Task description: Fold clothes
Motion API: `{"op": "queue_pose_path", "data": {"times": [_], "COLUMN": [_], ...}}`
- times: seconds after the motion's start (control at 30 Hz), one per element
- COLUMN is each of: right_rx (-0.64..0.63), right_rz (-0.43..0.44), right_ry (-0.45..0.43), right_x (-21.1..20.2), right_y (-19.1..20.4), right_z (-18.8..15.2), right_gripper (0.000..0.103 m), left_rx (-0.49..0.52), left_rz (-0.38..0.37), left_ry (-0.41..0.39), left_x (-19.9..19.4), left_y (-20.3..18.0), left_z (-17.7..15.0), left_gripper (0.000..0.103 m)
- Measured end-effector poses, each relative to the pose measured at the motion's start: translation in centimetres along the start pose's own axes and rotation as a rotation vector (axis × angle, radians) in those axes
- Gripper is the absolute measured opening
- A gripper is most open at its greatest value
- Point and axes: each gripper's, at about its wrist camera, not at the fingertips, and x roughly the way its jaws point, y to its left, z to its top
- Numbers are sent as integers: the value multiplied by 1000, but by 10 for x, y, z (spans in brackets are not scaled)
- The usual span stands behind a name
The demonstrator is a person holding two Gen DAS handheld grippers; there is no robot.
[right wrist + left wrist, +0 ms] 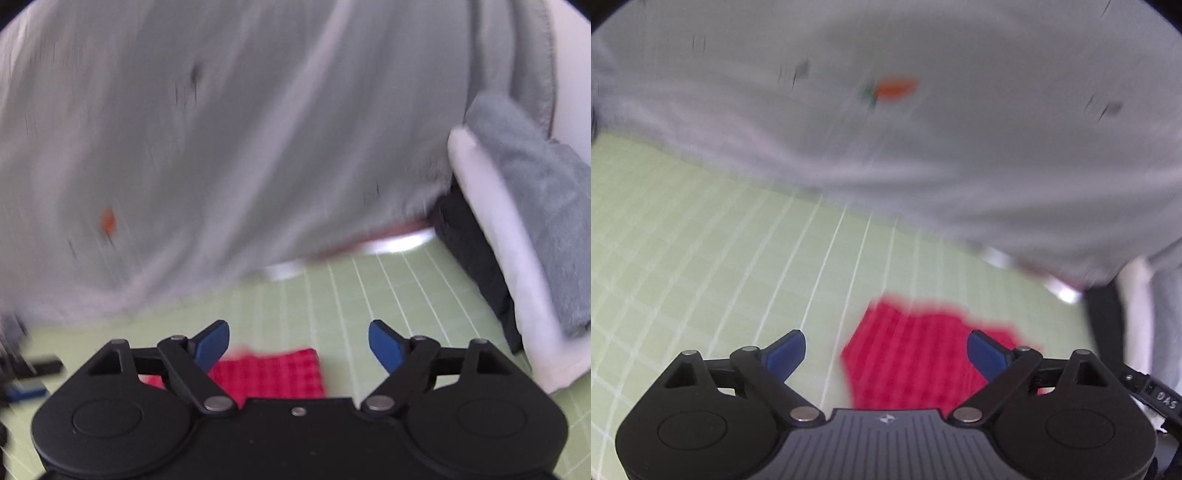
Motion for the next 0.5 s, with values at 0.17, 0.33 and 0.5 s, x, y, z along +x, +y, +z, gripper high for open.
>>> {"op": "queue_pose_path", "data": {"times": [0.17,0.33,0.5], "right_rx": [-26,-130,-199], "right_rz": [5,12,33], "right_ry": [179,220,221], "right_x": [51,74,88], "right_y": [6,26,45], "right_z": [-32,-41,-39], "right_gripper": [83,86,91], "left_rx": [75,157,169], "left_rz": [15,-5,-54], "left_ry": [106,93,82], "left_x": [42,60,81], "left_y": [-1,-7,-15], "left_z": [-34,-44,-38], "left_gripper": [94,94,92]}}
